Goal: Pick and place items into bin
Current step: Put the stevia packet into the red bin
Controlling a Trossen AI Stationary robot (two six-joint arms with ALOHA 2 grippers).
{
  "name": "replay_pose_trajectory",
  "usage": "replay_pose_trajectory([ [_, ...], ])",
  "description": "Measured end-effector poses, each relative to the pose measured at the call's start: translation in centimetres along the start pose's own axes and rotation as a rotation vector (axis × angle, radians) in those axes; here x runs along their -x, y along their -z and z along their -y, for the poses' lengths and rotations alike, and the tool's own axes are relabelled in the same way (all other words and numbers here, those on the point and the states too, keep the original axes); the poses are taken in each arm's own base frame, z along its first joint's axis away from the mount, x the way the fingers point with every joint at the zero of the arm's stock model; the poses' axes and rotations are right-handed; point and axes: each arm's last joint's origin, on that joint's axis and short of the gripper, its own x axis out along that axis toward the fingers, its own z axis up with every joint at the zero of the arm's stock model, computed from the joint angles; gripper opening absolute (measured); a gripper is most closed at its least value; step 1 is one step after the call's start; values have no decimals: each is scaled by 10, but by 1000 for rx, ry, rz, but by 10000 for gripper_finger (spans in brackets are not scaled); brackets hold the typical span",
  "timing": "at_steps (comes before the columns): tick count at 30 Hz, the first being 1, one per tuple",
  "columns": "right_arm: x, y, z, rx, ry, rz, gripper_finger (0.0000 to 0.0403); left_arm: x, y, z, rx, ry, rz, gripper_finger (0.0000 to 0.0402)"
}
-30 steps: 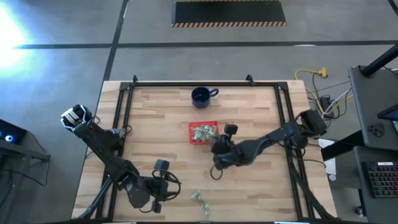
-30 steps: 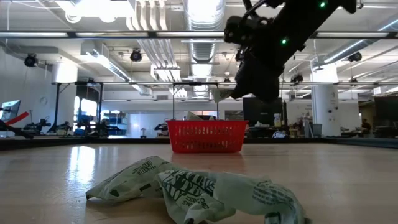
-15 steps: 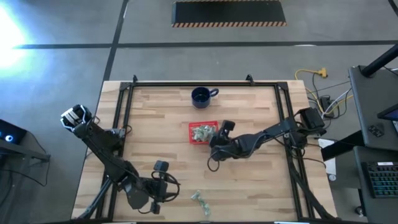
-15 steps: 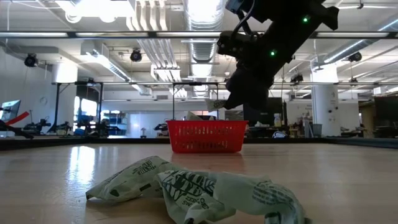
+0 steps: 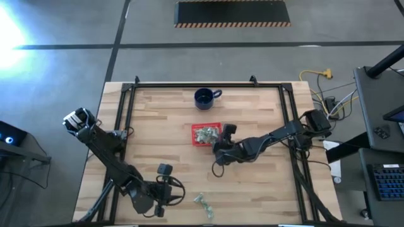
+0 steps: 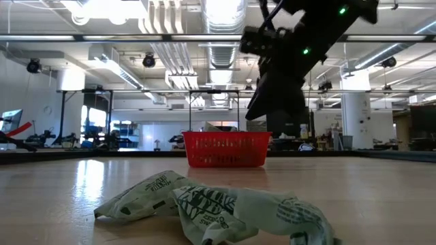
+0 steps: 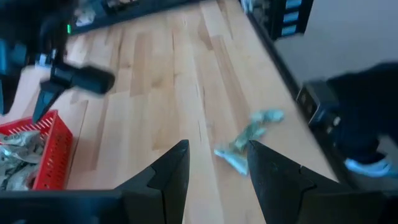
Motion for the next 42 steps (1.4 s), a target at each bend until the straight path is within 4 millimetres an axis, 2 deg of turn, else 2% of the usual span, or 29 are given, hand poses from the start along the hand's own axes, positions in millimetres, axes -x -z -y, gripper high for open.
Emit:
replay_pose_trajectory([
  [5,26,-4,-7,104,-41,67,157,-16,8,9,-80,-1,-8,146],
  [11,69,-9,-9,137,-137,178,145,-41,20,27,-127,60,-11,146],
  [16,98,-11,-5,99,-204,255,138,-62,23,30,-86,51,18,146],
  [21,120,-10,-6,91,-254,307,138,-79,29,30,-28,30,11,146],
  [31,132,-2,-22,119,-313,322,131,-100,45,29,109,-1,-40,146],
  [42,134,-1,-23,114,-322,325,130,-122,59,25,166,34,-94,146],
])
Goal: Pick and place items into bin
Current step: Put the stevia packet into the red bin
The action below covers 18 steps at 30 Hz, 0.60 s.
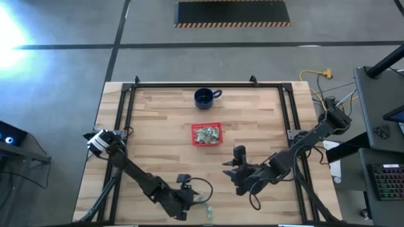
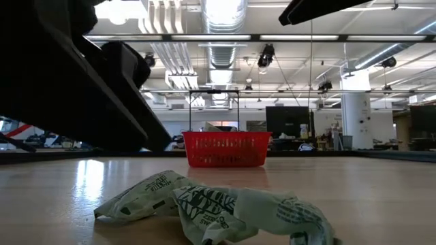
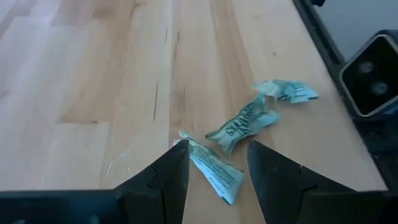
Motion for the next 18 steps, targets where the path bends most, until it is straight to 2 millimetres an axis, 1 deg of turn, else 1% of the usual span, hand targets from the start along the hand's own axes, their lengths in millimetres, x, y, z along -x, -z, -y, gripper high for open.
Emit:
replay_pose_trajectory([
  [6,0,0,0,-10,-1,1,125,-5,1,-3,9,3,-9,146],
  [15,1,0,-1,-11,-3,2,125,-14,11,-7,18,15,-64,146],
  [18,1,0,-1,-11,-3,2,123,-15,10,-8,27,16,-65,146],
])
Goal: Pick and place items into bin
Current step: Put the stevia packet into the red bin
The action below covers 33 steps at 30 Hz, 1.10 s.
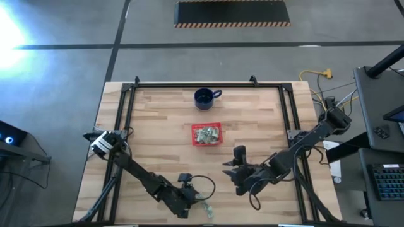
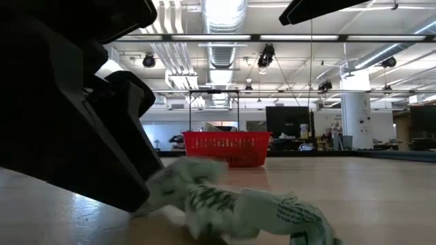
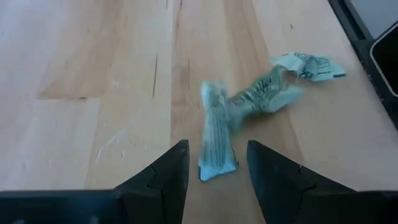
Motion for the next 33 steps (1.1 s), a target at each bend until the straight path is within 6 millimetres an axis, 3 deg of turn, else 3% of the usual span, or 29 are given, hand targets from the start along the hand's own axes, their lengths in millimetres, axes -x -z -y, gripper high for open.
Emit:
replay_pose_trajectory([
  [6,0,0,0,0,0,0,125,0,2,-1,-7,-4,-14,118],
  [16,0,0,0,0,0,-1,121,0,2,-2,-40,-13,-25,9],
  [24,0,0,0,1,0,-1,116,3,-2,-4,-65,-51,0,2],
  [33,0,0,0,5,2,-1,116,29,-23,-14,-115,-228,82,1],
])
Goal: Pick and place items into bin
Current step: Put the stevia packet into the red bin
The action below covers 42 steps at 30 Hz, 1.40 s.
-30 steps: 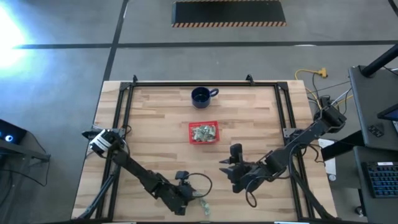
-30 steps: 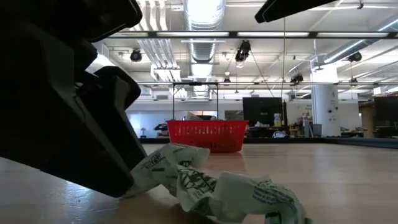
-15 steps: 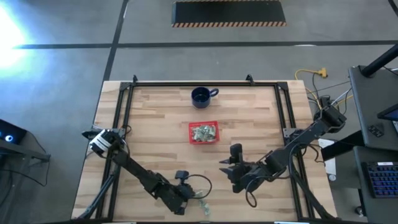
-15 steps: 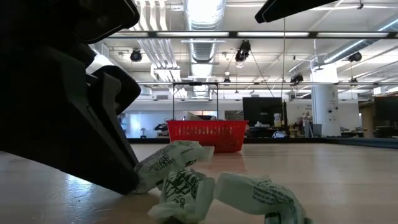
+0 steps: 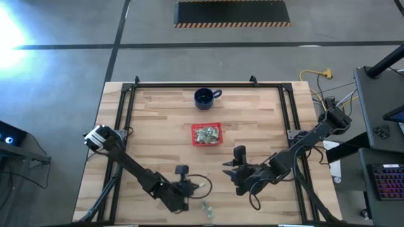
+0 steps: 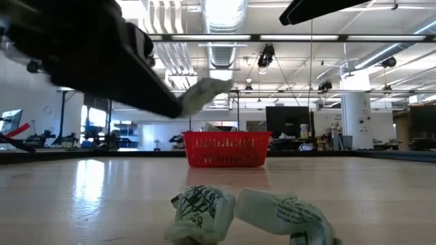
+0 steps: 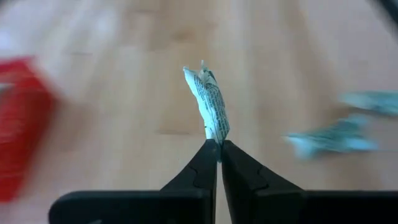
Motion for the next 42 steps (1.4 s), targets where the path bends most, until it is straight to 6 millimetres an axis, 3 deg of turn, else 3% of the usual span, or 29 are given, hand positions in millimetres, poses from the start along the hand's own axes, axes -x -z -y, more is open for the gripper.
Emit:
replay_pose_trajectory([
  [5,0,0,0,-2,1,0,111,7,-12,-35,-33,-210,-32,0],
  [11,1,0,-1,-36,-1,2,111,2,-28,-94,-39,-356,-118,0],
  [18,1,0,-1,-100,-4,1,107,-10,-43,-152,-59,-344,-190,0],
  [23,2,1,-4,-137,-46,-9,109,-19,-43,-182,-42,-327,-238,0],
  [28,3,3,-8,-163,-86,-16,104,-24,-40,-201,-7,-342,-267,0],
  [33,5,4,-10,-167,-93,-17,100,-25,-39,-204,-2,-349,-272,3],
  [42,4,6,-11,-184,-93,-21,101,-25,-34,-204,-3,-367,-292,98],
])
